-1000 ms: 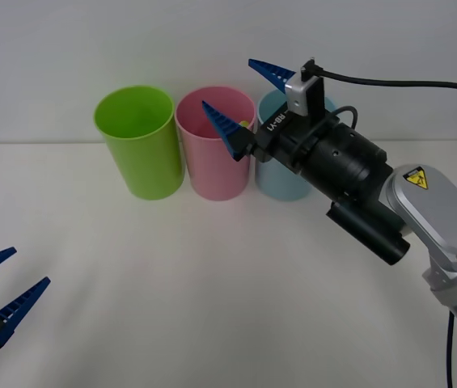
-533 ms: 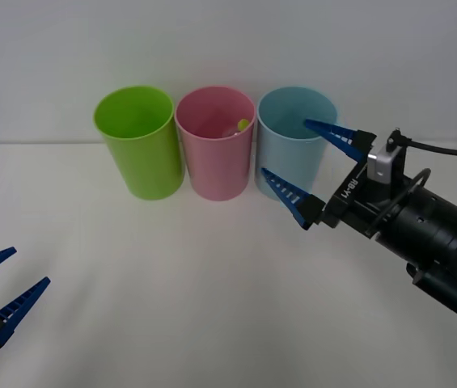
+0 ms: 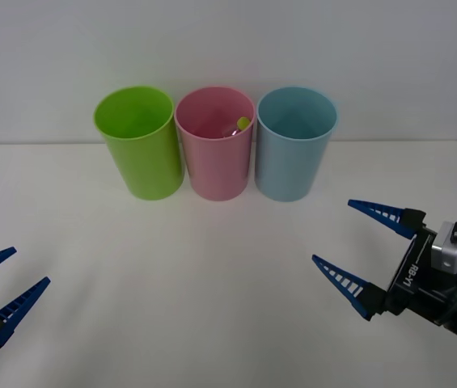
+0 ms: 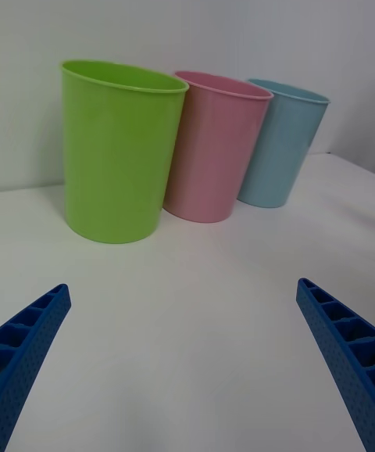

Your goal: Put cans in the blue bin and PET bottles in the pink bin and trash in the green bin.

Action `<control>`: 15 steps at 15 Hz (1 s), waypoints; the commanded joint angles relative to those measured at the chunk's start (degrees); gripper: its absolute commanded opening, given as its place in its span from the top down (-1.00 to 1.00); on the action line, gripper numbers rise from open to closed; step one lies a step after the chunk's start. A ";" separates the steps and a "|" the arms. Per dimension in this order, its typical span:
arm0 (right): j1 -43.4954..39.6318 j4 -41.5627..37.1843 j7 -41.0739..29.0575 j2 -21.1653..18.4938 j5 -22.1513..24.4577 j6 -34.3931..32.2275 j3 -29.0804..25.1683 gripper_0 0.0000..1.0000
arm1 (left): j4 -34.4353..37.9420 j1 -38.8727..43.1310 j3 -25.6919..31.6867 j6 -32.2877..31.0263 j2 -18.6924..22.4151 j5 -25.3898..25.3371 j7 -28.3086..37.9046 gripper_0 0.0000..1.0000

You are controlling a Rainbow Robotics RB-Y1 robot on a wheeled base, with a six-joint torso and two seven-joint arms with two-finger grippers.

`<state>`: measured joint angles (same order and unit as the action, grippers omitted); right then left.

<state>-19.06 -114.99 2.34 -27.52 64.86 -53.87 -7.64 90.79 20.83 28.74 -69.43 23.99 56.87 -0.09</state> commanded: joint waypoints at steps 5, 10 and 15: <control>-3.62 0.03 -0.67 0.63 2.47 -8.27 -5.45 -1.00 | 0.00 0.00 0.00 0.00 0.00 0.00 0.00 -1.00; -4.67 0.73 -1.19 0.71 4.14 -16.18 -10.64 -1.00 | 0.00 0.00 0.00 0.00 0.00 0.00 0.00 -1.00; -4.85 1.70 -1.11 0.71 5.28 -19.08 -13.27 -1.00 | 0.00 0.00 0.00 0.00 0.00 0.00 0.00 -1.00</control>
<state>-23.82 -113.43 1.20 -26.78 70.20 -72.91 -20.80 90.79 20.83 28.74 -69.43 23.99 56.87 -0.09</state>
